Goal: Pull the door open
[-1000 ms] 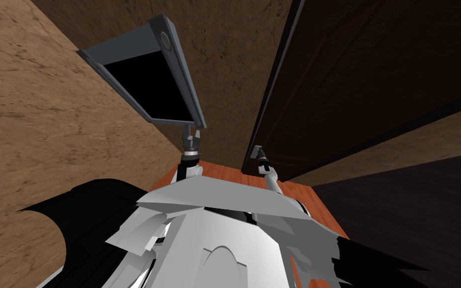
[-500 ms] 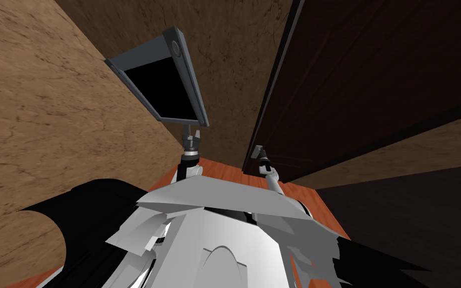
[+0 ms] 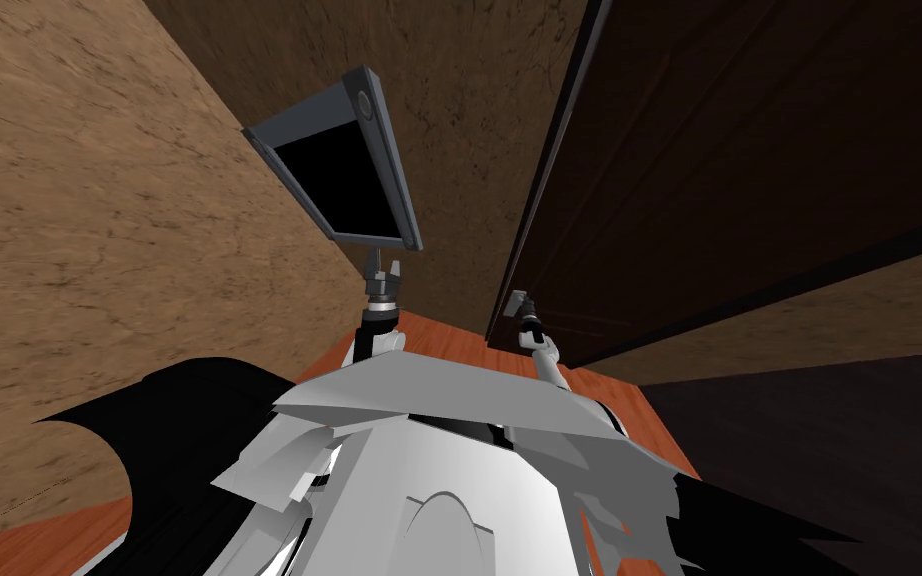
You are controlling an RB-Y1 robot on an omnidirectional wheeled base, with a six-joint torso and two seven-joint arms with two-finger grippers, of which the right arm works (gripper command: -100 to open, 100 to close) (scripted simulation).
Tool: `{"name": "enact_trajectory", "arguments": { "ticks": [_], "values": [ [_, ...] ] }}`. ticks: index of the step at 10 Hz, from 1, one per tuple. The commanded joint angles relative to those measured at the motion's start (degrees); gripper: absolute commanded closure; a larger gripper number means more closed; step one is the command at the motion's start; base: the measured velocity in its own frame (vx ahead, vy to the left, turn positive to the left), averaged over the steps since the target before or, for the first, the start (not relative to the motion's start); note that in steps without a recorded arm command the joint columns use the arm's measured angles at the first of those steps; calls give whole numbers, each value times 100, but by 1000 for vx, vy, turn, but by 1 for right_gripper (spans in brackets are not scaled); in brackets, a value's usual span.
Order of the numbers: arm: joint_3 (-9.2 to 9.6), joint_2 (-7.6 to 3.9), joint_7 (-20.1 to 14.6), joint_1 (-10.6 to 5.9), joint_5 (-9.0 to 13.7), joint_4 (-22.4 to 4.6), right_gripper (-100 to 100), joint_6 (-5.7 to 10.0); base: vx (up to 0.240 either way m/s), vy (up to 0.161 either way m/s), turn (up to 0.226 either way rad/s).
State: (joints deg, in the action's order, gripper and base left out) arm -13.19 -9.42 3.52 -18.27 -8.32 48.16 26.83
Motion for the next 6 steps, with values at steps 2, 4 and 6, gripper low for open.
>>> {"name": "enact_trajectory", "arguments": {
  "ticks": [2, 4, 6],
  "values": [
    [123, 86, -312, -39, 151, -98, 100, 62, -51, -16, 67],
    [174, 34, -685, -39, 450, -115, 100, 58, -54, -43, 118],
    [202, 7, -965, -39, 610, -124, 100, 57, -51, -32, 80]
  ]
}}
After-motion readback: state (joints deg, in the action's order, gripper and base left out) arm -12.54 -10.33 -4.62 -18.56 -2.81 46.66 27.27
